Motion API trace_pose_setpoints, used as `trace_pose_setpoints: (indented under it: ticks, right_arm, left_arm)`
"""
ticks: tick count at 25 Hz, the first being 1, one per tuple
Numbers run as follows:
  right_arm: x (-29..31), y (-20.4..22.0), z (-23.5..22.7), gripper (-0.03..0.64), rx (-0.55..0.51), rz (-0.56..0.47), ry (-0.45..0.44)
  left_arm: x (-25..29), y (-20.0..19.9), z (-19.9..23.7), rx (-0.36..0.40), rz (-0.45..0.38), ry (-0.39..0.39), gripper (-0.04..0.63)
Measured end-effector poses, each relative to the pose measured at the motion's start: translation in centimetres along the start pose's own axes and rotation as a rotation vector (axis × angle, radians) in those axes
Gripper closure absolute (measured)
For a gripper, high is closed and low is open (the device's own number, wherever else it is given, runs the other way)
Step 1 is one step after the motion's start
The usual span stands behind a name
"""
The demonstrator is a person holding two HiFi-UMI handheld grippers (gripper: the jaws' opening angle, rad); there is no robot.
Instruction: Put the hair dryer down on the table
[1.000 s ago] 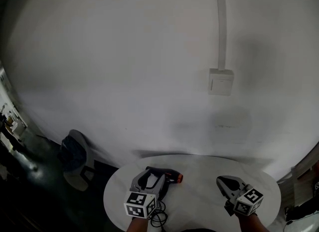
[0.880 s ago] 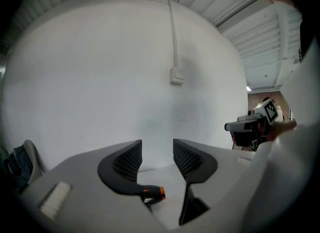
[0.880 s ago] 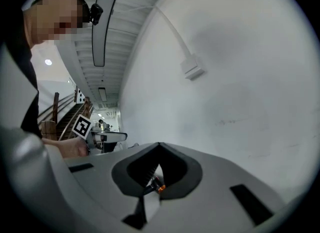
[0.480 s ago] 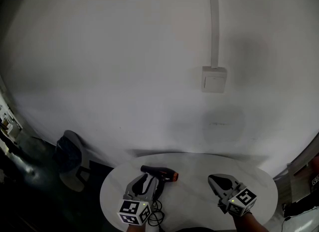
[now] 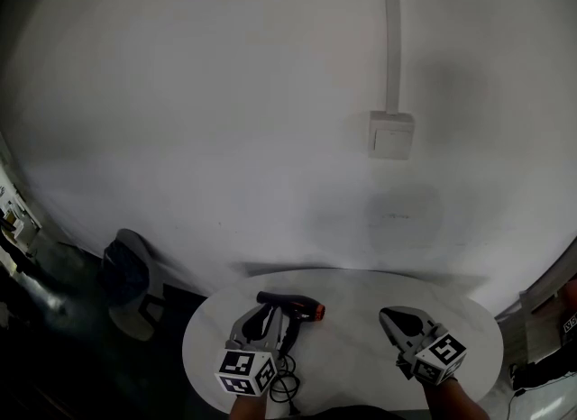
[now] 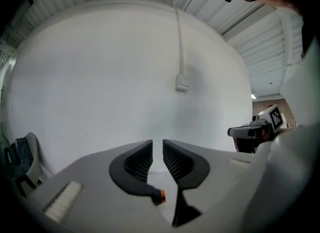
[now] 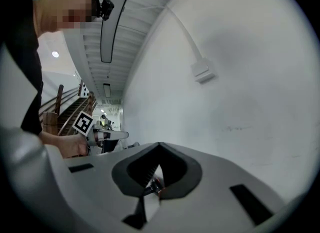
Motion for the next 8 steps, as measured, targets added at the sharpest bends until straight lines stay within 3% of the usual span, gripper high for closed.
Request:
trace_pose_setpoints:
  ticks: [8]
  right_arm:
    - [0.13, -0.05, -0.33, 0.604, -0.001, -0.020, 0.000]
  left_arm:
    - [0.06, -0.56, 0.62, 0.005, -0.032, -0.018, 0.535]
Point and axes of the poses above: the fingertips, and each gripper's own axes: x forward along the fingers, z to its left, y out of its underside, the point moved 8 cm from there along -x, backward along the fingers, and after that the axes turned 2 degrees about y, right-handed, at the moved point
